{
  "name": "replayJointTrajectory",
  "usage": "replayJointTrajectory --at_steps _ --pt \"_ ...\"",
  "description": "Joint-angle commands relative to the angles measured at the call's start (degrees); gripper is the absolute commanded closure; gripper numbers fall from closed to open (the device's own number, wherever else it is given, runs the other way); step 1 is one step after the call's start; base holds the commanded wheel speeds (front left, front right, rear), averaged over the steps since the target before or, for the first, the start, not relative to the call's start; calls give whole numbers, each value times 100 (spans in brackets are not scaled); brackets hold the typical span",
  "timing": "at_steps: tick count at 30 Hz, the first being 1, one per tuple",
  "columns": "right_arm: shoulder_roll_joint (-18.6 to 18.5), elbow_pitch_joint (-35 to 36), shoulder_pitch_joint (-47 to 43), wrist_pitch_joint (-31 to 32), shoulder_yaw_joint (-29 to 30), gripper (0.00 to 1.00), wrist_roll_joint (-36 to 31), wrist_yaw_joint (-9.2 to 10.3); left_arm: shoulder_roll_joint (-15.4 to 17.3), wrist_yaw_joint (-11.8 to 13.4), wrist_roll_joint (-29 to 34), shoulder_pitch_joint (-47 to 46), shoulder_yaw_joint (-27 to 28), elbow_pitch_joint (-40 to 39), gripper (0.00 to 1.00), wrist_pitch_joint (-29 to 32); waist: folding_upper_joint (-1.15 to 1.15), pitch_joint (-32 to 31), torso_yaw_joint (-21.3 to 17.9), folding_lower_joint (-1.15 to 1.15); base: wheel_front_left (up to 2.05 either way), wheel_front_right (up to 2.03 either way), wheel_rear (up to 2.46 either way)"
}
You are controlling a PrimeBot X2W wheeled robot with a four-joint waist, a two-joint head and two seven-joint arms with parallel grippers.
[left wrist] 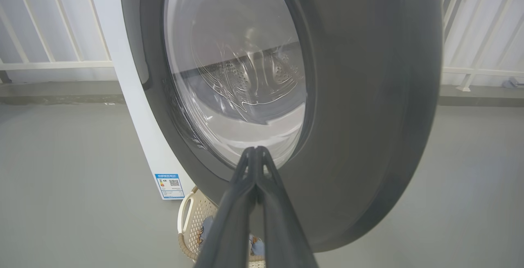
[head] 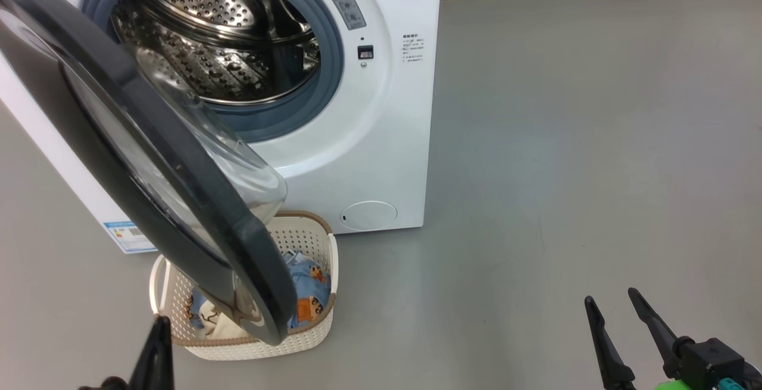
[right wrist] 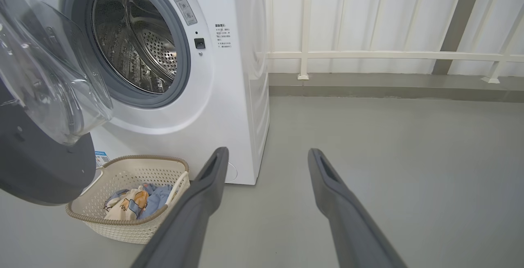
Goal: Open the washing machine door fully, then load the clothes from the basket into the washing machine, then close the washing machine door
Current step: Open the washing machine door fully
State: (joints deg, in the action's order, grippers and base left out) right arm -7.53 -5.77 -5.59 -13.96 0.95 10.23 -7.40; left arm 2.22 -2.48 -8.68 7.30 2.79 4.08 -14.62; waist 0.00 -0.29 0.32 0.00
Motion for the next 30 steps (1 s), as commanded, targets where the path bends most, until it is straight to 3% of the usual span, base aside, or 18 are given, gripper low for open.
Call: replayJointTrajectory --at_steps 1,5,9,13,20,30 --pt "-52 110 207 -11 -107 0 -16 -9 65 41 -52 -172 218 -219 100 -38 0 4 7 0 0 0 0" --pt "-19 75 229 -18 -101 0 -3 -9 65 30 -154 -281 382 -587 100 -38 0 8 22 0 0 0 0" --pt "14 48 246 -27 -96 0 -3 -9 65 30 -71 -589 571 -1439 100 -38 0 9 40 0 0 0 0" --pt "31 34 265 -35 -90 0 -14 -9 65 -127 54 -1093 370 -2351 100 -38 0 13 60 0 0 0 0" --pt "45 7 337 -47 -113 0 -12 -9 65 -380 102 -2076 -982 -3057 100 -38 0 13 42 0 0 0 0" --pt "54 -86 366 -65 -181 0 -1 -9 65 -348 -360 -2543 -2878 -2700 100 -38 0 40 -87 0 0 0 0"
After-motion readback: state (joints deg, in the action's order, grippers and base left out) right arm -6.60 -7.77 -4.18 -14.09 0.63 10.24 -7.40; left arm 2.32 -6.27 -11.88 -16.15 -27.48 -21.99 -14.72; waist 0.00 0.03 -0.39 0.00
